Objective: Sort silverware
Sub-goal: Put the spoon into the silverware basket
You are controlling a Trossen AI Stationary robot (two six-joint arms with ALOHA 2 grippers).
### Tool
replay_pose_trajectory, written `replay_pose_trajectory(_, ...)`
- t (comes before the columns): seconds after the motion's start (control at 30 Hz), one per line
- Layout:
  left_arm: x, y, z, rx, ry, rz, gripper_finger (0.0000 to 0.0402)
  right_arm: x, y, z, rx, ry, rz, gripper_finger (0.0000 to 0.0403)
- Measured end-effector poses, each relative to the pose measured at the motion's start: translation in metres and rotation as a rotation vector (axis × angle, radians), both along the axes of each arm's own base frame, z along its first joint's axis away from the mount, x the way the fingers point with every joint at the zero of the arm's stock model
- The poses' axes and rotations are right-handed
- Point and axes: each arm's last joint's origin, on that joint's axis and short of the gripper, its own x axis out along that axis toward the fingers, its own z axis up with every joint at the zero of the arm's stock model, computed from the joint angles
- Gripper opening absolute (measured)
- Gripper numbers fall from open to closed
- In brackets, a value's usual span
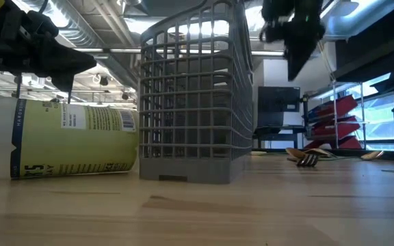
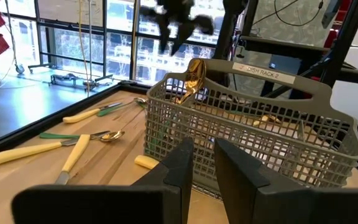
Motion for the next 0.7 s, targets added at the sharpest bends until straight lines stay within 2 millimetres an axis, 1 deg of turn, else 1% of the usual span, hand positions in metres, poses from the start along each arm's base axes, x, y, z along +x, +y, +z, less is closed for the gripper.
replay_pose_trajectory(0.17,0.0,0.0,0.0,0.0,0.0,0.0,0.0051,-0.015,-0.029,-0.034,-0.051,0.036,-0.305,0.0095)
replay_pose_trajectory(0.27,0.0,0.0,0.0,0.0,-0.001,0.0,0.0051,-0.024,-0.036,-0.051,-0.062,0.065,-0.353,0.0095)
replay_pose_trajectory(0.37,0.0,0.0,0.0,0.0,0.0,0.0,0.0051,-0.028,-0.034,-0.065,-0.061,0.109,-0.324,0.01)
replay_pose_trajectory(0.43,0.0,0.0,0.0,0.0,0.0,0.0,0.0051,-0.028,-0.034,-0.07,-0.083,0.115,-0.33,0.0116)
replay_pose_trajectory(0.53,0.0,0.0,0.0,0.0,0.0,0.0,0.0051,-0.029,-0.035,-0.076,-0.103,0.124,-0.351,0.0153)
replay_pose_trajectory(0.7,0.0,0.0,0.0,0.0,0.0,0.0,0.0051,-0.03,-0.04,-0.075,-0.208,0.16,-0.387,0.021)
